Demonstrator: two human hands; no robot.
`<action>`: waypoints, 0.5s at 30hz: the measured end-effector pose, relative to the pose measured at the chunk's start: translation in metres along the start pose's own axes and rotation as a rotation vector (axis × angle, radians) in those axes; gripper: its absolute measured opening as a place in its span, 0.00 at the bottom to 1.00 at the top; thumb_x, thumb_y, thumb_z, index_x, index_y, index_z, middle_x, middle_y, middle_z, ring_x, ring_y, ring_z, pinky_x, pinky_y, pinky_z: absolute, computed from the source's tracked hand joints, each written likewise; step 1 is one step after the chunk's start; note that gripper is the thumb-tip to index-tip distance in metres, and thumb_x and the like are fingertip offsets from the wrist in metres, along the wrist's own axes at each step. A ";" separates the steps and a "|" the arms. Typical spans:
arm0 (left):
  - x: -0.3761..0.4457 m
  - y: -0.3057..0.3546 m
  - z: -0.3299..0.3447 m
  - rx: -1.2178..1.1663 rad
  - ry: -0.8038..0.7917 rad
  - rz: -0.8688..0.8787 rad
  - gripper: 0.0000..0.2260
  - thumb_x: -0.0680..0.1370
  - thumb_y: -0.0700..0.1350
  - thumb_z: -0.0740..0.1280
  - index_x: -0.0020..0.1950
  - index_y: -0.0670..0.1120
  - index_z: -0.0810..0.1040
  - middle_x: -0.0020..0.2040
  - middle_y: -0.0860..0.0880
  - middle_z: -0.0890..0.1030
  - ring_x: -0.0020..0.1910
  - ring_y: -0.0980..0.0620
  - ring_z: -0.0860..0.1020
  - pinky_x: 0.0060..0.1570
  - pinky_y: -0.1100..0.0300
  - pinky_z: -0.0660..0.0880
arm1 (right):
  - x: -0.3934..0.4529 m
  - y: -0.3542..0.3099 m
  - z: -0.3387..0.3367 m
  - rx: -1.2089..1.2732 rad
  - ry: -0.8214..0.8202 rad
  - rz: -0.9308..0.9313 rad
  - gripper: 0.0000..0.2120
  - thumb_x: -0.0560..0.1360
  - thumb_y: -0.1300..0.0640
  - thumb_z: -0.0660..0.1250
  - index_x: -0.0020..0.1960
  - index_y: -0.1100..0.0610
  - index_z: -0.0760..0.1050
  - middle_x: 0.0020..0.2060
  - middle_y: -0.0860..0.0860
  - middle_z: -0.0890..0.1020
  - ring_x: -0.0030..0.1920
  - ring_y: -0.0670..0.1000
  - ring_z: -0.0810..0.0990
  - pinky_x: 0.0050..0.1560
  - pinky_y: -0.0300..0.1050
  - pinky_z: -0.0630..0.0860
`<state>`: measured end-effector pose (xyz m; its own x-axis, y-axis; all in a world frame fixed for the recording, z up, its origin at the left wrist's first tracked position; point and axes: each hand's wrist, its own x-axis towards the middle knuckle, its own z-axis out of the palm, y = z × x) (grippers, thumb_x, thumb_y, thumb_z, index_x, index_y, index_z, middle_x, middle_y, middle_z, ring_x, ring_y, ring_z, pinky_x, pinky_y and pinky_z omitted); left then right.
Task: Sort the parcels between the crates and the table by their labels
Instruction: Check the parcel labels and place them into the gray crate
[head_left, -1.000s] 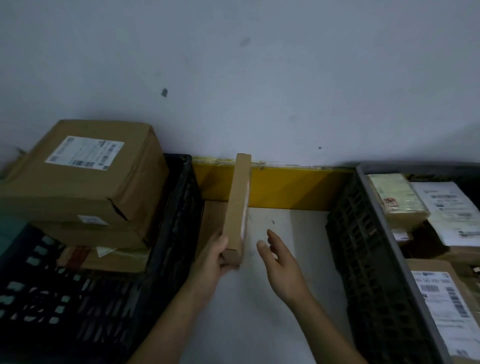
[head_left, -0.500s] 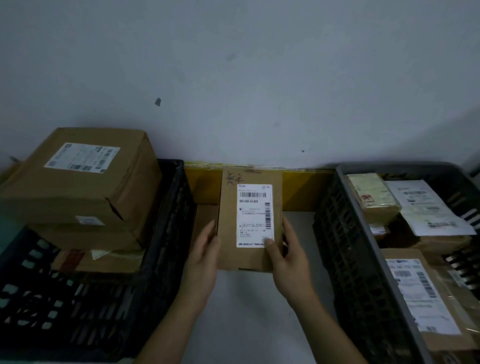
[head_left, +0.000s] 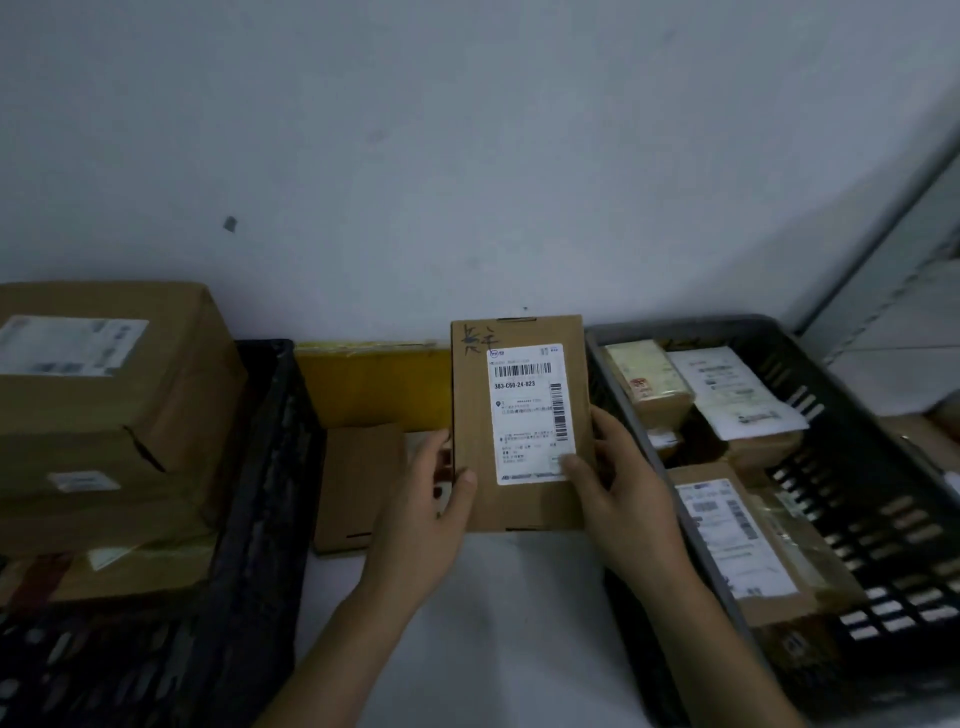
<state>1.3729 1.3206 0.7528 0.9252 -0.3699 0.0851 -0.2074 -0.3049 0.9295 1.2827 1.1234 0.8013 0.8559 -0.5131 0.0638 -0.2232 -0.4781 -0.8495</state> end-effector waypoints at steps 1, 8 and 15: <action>0.003 0.006 0.008 0.057 -0.023 0.035 0.23 0.86 0.54 0.66 0.81 0.60 0.67 0.72 0.63 0.76 0.70 0.60 0.75 0.68 0.48 0.78 | -0.002 0.001 -0.016 -0.022 0.029 0.006 0.27 0.85 0.50 0.69 0.80 0.36 0.64 0.56 0.27 0.77 0.57 0.33 0.79 0.48 0.31 0.76; 0.010 0.061 0.070 0.329 -0.125 0.213 0.33 0.85 0.66 0.57 0.86 0.54 0.57 0.85 0.51 0.61 0.82 0.51 0.61 0.79 0.49 0.64 | -0.026 0.024 -0.132 -0.165 0.212 0.081 0.23 0.86 0.50 0.66 0.75 0.30 0.64 0.58 0.35 0.79 0.55 0.40 0.80 0.50 0.46 0.80; 0.003 0.085 0.141 0.655 -0.172 0.310 0.40 0.80 0.71 0.40 0.87 0.52 0.54 0.87 0.47 0.55 0.86 0.44 0.52 0.82 0.45 0.52 | -0.025 0.099 -0.228 -0.349 0.236 0.214 0.28 0.86 0.50 0.65 0.82 0.38 0.59 0.65 0.47 0.82 0.55 0.50 0.81 0.52 0.50 0.78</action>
<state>1.3128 1.1697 0.7817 0.7419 -0.6398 0.2007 -0.6473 -0.6052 0.4634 1.1323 0.9263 0.8351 0.6527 -0.7554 0.0581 -0.5615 -0.5338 -0.6323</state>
